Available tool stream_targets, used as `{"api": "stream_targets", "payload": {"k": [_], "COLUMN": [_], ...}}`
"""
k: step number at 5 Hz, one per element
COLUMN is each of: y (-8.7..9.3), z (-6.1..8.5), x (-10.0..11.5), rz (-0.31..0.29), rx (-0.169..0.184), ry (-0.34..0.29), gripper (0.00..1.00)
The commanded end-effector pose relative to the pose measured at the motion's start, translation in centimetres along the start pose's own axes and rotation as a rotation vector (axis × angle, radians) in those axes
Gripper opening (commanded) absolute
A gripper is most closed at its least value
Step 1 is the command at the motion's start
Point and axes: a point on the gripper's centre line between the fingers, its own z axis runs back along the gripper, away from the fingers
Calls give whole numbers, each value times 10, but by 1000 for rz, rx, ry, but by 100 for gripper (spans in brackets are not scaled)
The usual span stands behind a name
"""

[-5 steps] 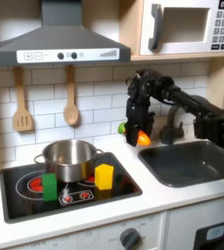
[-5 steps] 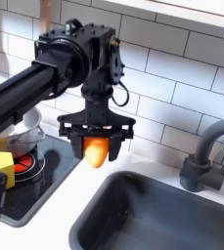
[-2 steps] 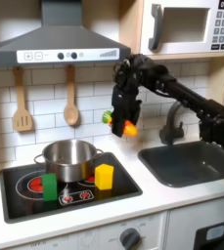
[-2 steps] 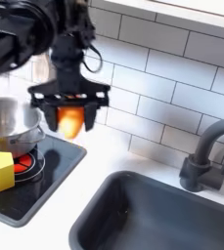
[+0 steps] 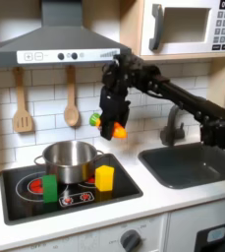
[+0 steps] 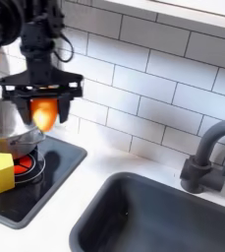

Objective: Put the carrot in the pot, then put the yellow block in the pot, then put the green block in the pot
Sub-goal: 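Put the carrot in the pot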

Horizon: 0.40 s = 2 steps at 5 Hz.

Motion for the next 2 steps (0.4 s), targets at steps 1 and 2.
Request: {"api": "stream_targets", "payload": {"k": [1, 2], "y": [28, 43], "z": [6, 5], "x": [15, 23], "rz": [63, 97], "rx": [16, 28], "ry": [-14, -17], "gripper": [0, 0]}}
